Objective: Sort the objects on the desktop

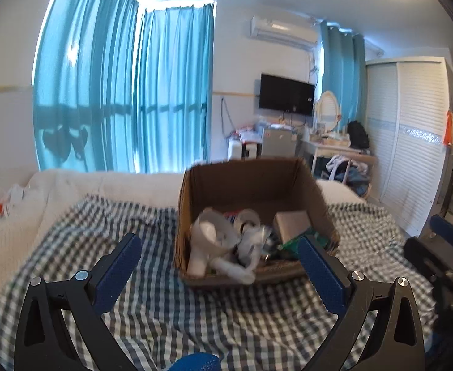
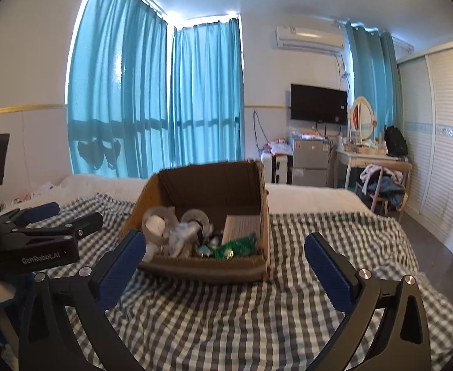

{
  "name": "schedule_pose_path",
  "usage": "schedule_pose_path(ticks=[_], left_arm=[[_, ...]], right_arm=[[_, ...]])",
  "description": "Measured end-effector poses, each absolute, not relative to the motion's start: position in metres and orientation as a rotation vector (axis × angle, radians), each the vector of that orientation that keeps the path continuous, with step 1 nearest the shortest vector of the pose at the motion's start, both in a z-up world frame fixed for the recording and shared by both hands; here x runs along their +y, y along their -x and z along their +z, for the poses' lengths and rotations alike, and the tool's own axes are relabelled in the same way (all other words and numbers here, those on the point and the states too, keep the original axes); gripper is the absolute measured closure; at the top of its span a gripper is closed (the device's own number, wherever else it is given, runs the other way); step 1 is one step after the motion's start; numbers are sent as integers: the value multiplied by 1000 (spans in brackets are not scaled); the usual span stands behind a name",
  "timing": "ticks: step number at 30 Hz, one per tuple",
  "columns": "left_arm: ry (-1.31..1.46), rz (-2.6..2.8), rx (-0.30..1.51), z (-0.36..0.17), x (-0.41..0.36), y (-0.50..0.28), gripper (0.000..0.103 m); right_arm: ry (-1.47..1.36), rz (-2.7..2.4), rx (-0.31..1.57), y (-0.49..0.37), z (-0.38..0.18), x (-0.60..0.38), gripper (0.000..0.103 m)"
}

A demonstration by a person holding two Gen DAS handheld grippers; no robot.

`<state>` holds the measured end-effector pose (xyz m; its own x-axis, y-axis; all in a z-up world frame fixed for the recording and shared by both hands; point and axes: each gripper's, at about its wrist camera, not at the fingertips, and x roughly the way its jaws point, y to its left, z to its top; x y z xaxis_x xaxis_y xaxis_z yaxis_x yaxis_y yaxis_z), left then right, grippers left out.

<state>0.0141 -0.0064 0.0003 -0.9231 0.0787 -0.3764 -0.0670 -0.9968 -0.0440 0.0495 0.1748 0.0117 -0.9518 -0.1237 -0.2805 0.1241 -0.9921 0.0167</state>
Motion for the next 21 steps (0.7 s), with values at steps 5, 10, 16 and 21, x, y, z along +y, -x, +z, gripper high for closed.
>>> schedule_pose_path(ticks=[5, 10, 16, 21], left_arm=[[674, 2993, -30, -24, -4, -3, 0], [668, 2996, -16, -30, -2, -5, 0], [695, 2975, -32, -31, -2, -3, 0], [675, 2973, 6, -29, 2, -8, 0]], right_arm=[[-477, -2970, 19, -40, -4, 172, 0], [-509, -2959, 1, -35, -11, 173, 0], [-515, -2954, 5, -36, -10, 169, 0], [-518, -2946, 5, -37, -10, 168, 0]])
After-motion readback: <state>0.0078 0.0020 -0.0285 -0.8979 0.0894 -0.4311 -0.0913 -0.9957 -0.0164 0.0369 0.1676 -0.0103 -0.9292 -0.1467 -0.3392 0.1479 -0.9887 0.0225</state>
